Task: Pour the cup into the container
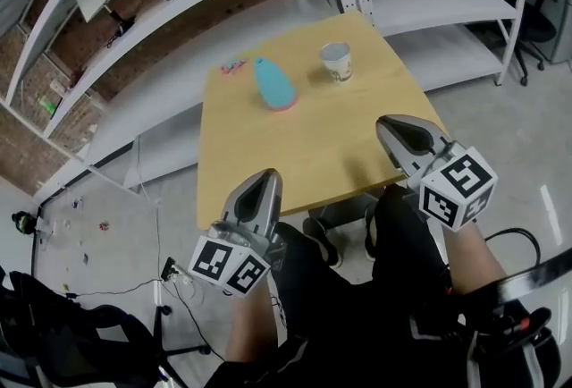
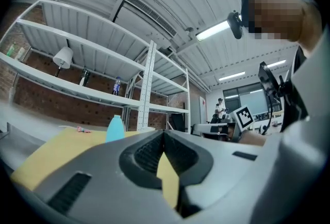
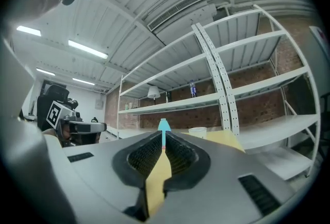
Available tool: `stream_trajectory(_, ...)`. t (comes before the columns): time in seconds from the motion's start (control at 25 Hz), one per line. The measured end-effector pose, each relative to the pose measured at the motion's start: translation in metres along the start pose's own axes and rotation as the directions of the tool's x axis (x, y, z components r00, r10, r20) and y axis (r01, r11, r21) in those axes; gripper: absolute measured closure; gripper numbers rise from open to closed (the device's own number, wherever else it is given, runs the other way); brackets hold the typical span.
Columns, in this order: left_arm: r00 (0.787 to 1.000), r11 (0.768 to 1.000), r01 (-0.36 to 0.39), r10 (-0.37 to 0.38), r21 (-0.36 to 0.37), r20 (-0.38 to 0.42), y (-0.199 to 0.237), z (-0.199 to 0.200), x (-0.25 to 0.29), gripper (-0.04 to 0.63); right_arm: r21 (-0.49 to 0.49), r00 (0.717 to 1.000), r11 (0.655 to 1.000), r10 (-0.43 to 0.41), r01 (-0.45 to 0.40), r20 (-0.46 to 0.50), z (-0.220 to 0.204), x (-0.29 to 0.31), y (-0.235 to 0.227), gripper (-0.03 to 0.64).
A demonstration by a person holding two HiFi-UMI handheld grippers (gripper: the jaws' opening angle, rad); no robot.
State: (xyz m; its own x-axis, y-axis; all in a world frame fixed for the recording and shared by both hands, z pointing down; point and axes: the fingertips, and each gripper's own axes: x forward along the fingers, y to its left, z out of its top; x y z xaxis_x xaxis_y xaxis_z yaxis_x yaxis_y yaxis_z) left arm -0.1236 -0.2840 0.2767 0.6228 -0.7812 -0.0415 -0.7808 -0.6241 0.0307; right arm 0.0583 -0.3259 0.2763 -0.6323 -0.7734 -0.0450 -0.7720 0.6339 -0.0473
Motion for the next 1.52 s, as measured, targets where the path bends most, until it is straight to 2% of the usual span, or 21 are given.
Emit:
stream_trajectory(0.2, 0.998, 0.998, -0.061, 0.061, 0.002, 0.009, 0.049, 0.003, 0.032, 0.597, -0.006, 1.000, 1.000, -0.003, 0.003, -0.002, 0.002, 0.050, -0.027, 0.614)
stream_trajectory(0.36, 0.999, 0.999, -0.041, 0.041, 0.011, -0.021, 0.070, -0.003, 0.057, 0.597, -0.007, 1.000, 1.000, -0.003, 0.003, -0.027, -0.003, 0.082, -0.044, 0.590)
stream_trajectory(0.52, 0.999, 0.999, -0.034, 0.035, 0.015, -0.031, 0.088, -0.004, 0.074, 0.596, -0.014, 0.998, 1.000, -0.013, 0.012, -0.065, -0.010, 0.110, -0.061, 0.526)
stream_trajectory(0.72, 0.996, 0.998, -0.060, 0.059, -0.006, -0.069, 0.112, -0.009, 0.093, 0.597, -0.008, 0.991, 0.999, -0.048, 0.047, -0.123, -0.020, 0.137, -0.089, 0.397)
stream_trajectory(0.8, 0.994, 0.997, -0.076, 0.075, -0.012, -0.083, 0.124, -0.011, 0.098, 0.596, 0.000, 0.988, 0.998, -0.062, 0.062, -0.144, -0.024, 0.146, -0.098, 0.375)
stream_trajectory(0.92, 0.994, 0.998, -0.063, 0.062, -0.010, -0.091, 0.140, -0.015, 0.107, 0.596, -0.006, 0.978, 0.996, -0.084, 0.085, -0.189, -0.035, 0.159, -0.111, 0.346)
stream_trajectory(1.08, 0.992, 0.998, -0.061, 0.058, -0.024, -0.112, 0.157, -0.021, 0.115, 0.597, -0.014, 0.963, 0.997, -0.075, 0.074, -0.261, -0.049, 0.177, -0.117, 0.303)
stream_trajectory(1.2, 0.992, 0.998, -0.061, 0.058, -0.022, -0.113, 0.168, -0.018, 0.120, 0.595, -0.038, 0.947, 0.996, -0.084, 0.076, -0.310, -0.059, 0.187, -0.124, 0.286)
stream_trajectory(1.32, 0.989, 0.995, -0.092, 0.088, -0.026, -0.116, 0.184, -0.022, 0.124, 0.597, -0.036, 0.936, 0.995, -0.097, 0.091, -0.337, -0.067, 0.197, -0.132, 0.282)
stream_trajectory(1.52, 0.986, 0.990, -0.132, 0.127, -0.045, -0.108, 0.203, -0.030, 0.122, 0.597, -0.027, 0.935, 0.997, -0.075, 0.071, -0.347, -0.067, 0.209, -0.134, 0.282)
